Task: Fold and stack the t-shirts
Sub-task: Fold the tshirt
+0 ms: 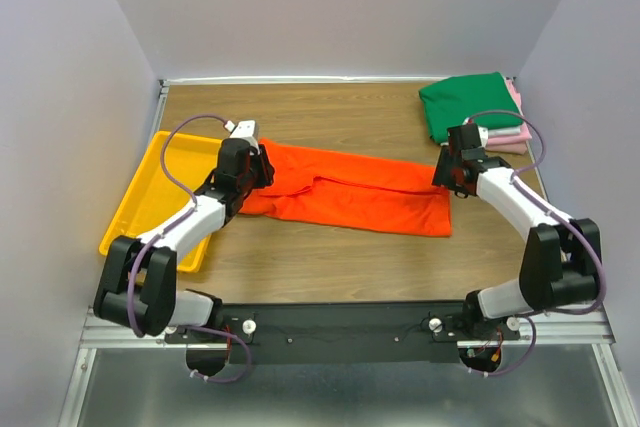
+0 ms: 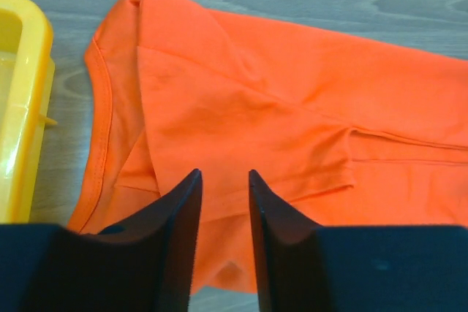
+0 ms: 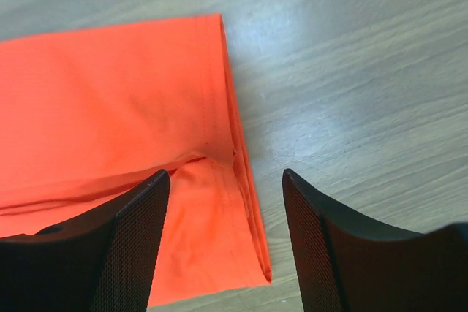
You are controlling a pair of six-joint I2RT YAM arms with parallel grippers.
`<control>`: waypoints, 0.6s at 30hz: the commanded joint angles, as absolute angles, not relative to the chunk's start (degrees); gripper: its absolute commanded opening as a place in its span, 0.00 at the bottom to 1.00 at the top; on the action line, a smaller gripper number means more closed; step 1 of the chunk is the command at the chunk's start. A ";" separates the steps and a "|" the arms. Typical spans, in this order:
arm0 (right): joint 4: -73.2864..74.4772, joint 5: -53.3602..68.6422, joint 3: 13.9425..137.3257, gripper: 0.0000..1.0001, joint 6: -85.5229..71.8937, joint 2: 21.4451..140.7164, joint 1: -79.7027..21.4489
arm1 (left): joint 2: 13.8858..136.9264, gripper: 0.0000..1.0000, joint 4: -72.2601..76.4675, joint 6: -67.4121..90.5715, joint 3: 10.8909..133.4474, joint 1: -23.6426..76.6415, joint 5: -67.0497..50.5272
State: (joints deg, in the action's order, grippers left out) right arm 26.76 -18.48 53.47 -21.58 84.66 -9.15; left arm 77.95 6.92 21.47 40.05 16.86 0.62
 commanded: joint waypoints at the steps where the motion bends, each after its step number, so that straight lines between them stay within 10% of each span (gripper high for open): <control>1: 26.89 -16.62 55.19 0.71 -21.80 80.08 -8.96 | 73.66 0.46 0.81 24.69 42.80 18.72 0.44; 18: 21.36 -2.91 60.38 0.72 -18.63 93.06 -9.05 | 94.38 0.47 6.76 29.00 53.26 25.14 1.32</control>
